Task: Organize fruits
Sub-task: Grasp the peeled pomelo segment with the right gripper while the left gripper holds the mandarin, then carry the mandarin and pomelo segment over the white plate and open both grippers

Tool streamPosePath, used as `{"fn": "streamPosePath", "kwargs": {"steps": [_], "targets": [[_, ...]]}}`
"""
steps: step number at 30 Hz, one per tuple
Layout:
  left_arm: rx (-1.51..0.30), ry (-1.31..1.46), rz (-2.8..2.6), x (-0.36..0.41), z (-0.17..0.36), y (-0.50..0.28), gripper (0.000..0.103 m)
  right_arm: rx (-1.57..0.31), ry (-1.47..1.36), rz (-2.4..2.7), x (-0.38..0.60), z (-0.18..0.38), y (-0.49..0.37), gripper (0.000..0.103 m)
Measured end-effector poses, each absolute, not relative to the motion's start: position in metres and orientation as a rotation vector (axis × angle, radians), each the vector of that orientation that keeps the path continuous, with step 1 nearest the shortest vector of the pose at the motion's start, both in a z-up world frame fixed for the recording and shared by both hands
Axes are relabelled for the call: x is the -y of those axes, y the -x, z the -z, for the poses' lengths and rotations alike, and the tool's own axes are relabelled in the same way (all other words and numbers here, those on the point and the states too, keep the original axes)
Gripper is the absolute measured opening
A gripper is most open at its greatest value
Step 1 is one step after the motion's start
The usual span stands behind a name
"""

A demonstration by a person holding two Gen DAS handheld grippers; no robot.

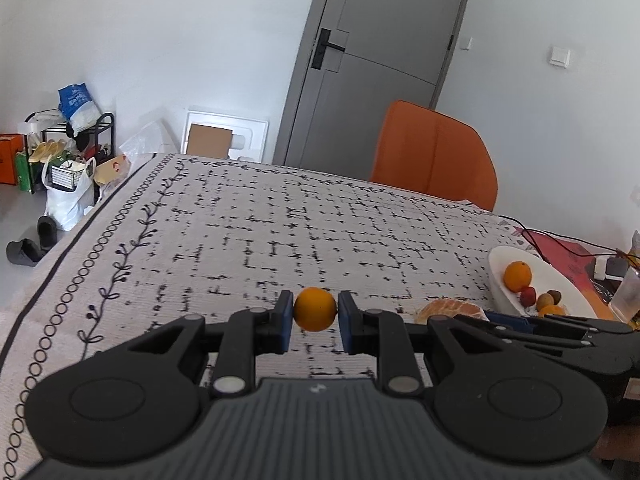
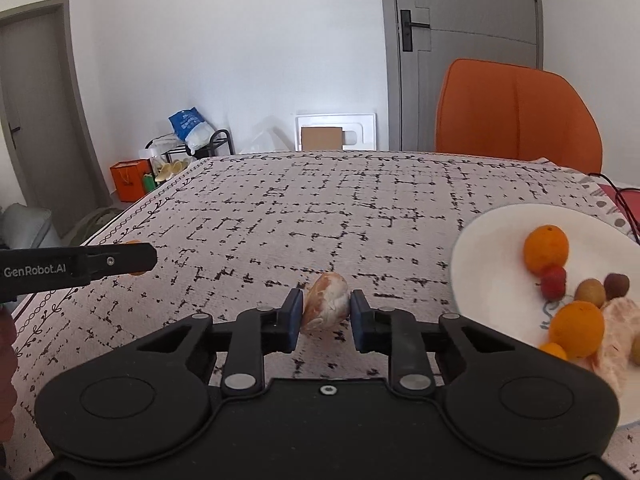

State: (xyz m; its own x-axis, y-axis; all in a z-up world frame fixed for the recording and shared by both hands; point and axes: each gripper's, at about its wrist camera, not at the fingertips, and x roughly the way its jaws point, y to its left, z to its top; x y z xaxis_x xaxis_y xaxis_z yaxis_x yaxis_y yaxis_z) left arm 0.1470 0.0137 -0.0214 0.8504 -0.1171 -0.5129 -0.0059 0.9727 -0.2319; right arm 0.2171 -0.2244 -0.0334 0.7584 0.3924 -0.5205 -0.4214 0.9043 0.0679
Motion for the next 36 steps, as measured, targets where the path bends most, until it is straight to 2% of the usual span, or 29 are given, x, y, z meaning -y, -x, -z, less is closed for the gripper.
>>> {"fn": "streamPosePath", "kwargs": {"steps": [7, 16, 22, 24, 26, 27, 36], "targets": [[-0.554, 0.234, 0.082, -0.007, 0.021, -0.151, 0.022, -0.6, 0.033, -0.441, 0.238, 0.033, -0.218, 0.024], [-0.559, 0.264, 0.056, -0.026, 0.028, -0.147, 0.022, -0.637, 0.054, -0.42, 0.229, 0.043, -0.223, 0.031], [-0.561, 0.288, 0.029, -0.042, 0.031, -0.145, 0.022, -0.657, 0.075, -0.421, 0.219, 0.048, -0.228, 0.045], [-0.56, 0.292, 0.029, -0.043, 0.032, -0.144, 0.022, -0.644, 0.106, -0.418, 0.215, 0.05, -0.226, 0.042], [-0.559, 0.291, 0.033, -0.043, 0.033, -0.145, 0.022, -0.621, 0.167, -0.402, 0.21, 0.052, -0.223, 0.033], [-0.559, 0.289, 0.035, -0.042, 0.033, -0.144, 0.022, -0.613, 0.189, -0.407, 0.208, 0.052, -0.221, 0.032], [-0.557, 0.265, 0.063, -0.025, 0.03, -0.145, 0.022, -0.572, 0.13, -0.42, 0.223, 0.038, -0.211, 0.03]]}}
